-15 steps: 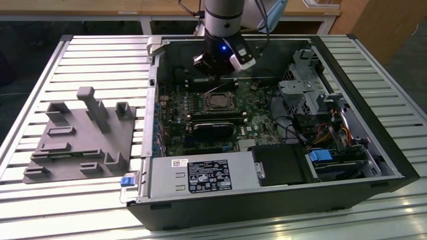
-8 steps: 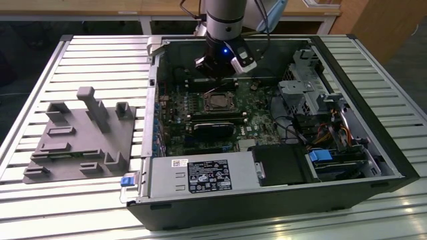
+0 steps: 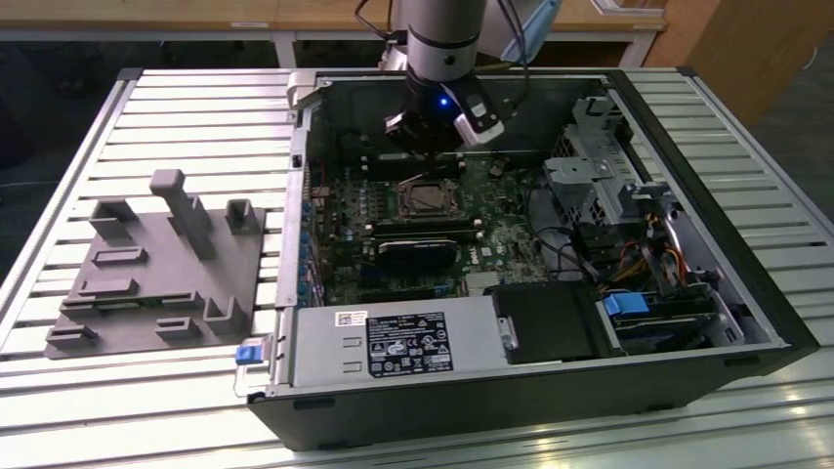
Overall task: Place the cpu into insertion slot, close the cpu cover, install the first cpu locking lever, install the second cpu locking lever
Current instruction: 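Install the first cpu locking lever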
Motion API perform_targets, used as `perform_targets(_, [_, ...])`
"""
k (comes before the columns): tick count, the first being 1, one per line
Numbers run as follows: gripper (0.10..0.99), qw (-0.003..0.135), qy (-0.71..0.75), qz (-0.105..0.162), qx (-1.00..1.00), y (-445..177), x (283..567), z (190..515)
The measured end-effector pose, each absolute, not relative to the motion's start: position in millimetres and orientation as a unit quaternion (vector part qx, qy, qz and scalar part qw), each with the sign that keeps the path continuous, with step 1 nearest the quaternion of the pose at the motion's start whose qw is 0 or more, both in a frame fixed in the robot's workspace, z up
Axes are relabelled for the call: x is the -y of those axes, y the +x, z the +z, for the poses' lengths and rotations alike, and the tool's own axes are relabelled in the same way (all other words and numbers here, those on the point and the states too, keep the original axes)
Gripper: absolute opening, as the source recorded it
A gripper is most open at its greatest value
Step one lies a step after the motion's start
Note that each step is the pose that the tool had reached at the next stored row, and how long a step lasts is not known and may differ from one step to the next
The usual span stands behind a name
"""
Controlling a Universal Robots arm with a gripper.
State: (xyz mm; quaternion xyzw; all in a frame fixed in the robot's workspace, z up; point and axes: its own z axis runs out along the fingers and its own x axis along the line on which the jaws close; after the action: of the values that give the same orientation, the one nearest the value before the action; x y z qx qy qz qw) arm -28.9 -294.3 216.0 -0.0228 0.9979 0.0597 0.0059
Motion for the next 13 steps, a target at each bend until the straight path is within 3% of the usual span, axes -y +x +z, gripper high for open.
perform_targets(13, [0.106, 0.006, -0.023, 0.06, -0.998, -19.1, 292.8, 206.5])
